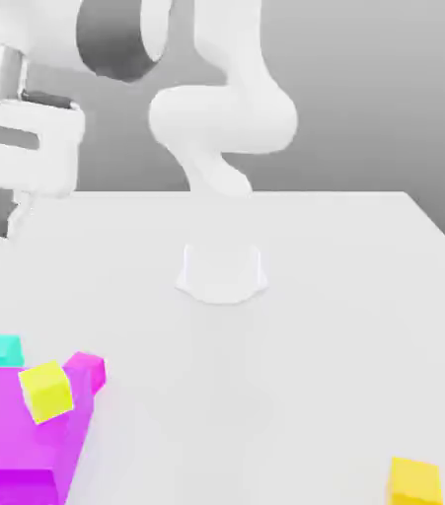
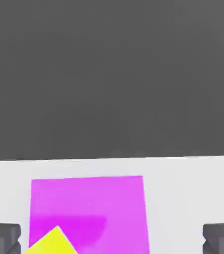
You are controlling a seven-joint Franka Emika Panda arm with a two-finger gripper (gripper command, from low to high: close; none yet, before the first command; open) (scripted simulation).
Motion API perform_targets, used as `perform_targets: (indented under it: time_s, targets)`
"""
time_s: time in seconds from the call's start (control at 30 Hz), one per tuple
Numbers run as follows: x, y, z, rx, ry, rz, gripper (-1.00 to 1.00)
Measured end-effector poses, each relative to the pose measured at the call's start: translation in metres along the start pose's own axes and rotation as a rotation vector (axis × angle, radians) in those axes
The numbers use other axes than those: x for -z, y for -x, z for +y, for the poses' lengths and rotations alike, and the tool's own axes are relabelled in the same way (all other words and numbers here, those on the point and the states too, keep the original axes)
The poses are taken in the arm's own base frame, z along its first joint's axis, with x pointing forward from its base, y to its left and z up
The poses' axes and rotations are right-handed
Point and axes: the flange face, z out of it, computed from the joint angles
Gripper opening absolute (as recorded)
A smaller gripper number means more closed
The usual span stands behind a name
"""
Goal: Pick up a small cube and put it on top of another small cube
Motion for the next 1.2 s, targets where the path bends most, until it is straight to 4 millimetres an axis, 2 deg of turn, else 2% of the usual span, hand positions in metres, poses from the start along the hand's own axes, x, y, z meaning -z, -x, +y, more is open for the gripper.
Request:
perform_targets:
  time_s: [0.1, 0.2, 0.3, 0.47, 0.5, 0.73, 0.93, 1.03, 1.13, 1.2]
  targets:
    - [-0.055, 0.013, 0.055, -0.006, 0.036, -0.085, 0.0]
    - [-0.105, 0.037, 0.116, -0.033, 0.057, -0.173, 0.0]
    - [-0.148, 0.069, 0.147, -0.011, 0.051, -0.252, 0.0]
    - [-0.206, 0.09, 0.157, -0.008, 0.049, -0.271, 0.0]
    - [-0.214, 0.093, 0.158, -0.008, 0.049, -0.272, -1.0]
    - [-0.215, 0.093, 0.158, -0.008, 0.047, -0.274, -1.0]
    - [-0.157, 0.073, 0.153, -0.01, 0.048, -0.258, -1.0]
    - [-0.141, 0.045, 0.114, -0.009, 0.045, -0.201, -1.0]
    - [-0.128, 0.022, 0.058, -0.003, 0.03, -0.148, -1.0]
    - [-0.121, 0.015, 0.015, 0.004, 0.016, -0.132, -1.0]
